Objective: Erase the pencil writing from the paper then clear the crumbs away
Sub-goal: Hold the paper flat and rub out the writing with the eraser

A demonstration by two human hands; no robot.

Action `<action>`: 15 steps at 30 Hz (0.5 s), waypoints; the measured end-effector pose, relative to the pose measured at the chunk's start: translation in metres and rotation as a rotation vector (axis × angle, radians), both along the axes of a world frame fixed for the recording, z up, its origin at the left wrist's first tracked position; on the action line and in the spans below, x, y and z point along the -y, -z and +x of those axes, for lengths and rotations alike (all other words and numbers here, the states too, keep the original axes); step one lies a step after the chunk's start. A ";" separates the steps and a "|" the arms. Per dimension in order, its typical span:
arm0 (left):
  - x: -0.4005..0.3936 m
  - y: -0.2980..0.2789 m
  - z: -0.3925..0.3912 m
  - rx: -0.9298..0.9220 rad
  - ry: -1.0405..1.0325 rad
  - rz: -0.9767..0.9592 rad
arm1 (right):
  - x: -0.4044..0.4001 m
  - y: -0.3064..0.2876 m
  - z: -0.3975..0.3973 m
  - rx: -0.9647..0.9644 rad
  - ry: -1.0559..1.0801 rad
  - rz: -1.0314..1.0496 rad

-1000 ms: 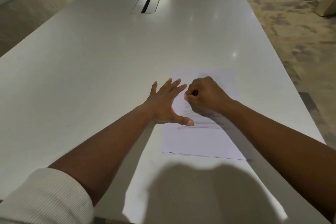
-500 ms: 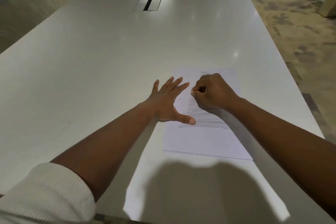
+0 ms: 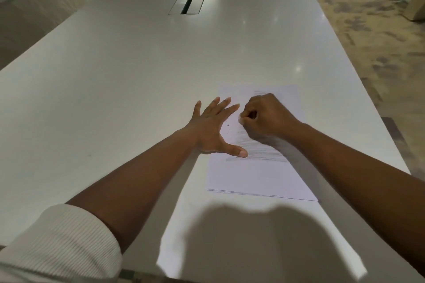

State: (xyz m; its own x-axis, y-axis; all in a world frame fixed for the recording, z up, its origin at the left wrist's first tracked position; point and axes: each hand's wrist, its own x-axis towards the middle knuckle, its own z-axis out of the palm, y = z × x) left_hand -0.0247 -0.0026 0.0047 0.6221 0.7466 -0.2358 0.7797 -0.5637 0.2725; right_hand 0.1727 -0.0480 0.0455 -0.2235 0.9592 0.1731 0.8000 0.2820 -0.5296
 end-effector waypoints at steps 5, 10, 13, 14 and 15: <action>0.000 -0.002 0.001 0.000 0.000 -0.003 | 0.000 -0.001 0.000 0.005 -0.009 0.007; 0.000 -0.002 0.000 -0.006 0.004 0.000 | 0.027 -0.003 -0.005 -0.042 -0.213 -0.175; 0.000 -0.003 0.000 -0.008 0.007 0.000 | 0.020 -0.002 -0.001 -0.045 -0.141 -0.130; 0.000 -0.004 0.000 -0.006 0.005 -0.005 | 0.014 -0.001 0.002 -0.036 -0.080 -0.078; 0.001 -0.003 0.000 -0.003 0.003 -0.009 | 0.006 -0.002 0.005 -0.019 -0.014 -0.030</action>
